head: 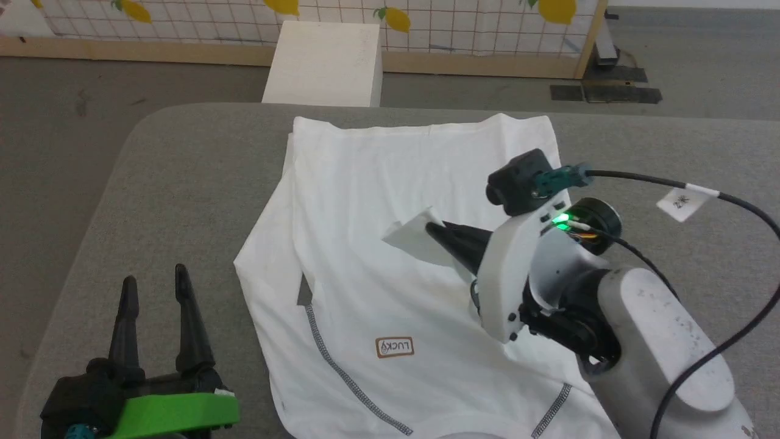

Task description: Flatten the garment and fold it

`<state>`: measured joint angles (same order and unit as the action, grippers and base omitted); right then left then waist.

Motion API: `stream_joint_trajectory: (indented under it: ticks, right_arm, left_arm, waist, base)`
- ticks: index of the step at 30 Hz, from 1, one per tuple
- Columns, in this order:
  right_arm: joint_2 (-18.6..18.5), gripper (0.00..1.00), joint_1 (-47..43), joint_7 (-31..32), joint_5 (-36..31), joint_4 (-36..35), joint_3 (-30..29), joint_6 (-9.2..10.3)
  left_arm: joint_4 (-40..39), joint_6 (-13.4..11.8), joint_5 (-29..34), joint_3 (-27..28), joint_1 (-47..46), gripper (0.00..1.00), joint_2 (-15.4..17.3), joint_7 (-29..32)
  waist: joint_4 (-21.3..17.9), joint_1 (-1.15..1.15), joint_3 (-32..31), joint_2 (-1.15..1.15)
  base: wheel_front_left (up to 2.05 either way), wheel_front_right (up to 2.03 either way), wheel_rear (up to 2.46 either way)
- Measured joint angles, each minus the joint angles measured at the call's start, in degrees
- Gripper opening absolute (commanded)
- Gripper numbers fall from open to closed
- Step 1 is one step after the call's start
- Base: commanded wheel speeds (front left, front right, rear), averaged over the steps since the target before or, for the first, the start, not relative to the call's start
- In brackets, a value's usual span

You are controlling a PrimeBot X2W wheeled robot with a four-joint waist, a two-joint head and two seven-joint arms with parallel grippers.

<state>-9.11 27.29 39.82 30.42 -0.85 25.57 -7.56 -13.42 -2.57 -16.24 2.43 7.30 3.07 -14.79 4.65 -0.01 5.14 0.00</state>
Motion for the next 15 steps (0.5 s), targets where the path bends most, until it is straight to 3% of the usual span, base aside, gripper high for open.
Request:
stream_joint_trajectory:
  ticks: [13, 14, 15]
  right_arm:
    - [4.35, 0.0, 6.11, -8.64, -0.56, 19.13, 6.66, 0.0]
    - [4.52, 0.46, 6.3, -8.56, -0.24, 20.15, 7.19, 0.0]
    - [4.7, 1.0, 6.39, -8.58, 0.33, 21.12, 7.78, 0.0]
  left_arm:
    - [0.69, -0.01, -0.52, -1.33, -0.1, 1.0, -0.01, 0.0]
    - [0.71, -0.01, -0.57, -1.38, -0.1, 1.0, -0.01, 0.0]
    - [0.75, -0.01, -0.62, -1.44, -0.1, 1.0, -0.02, 0.0]
  waist:
    - [6.48, 0.0, 2.69, 0.0]
    - [6.7, 0.0, 2.9, 0.0]
    - [6.95, 0.0, 3.12, 0.0]
  base:
    - [0.0, 0.0, 0.0]
    - [0.0, 0.0, 0.0]
    - [0.0, 0.0, 0.0]
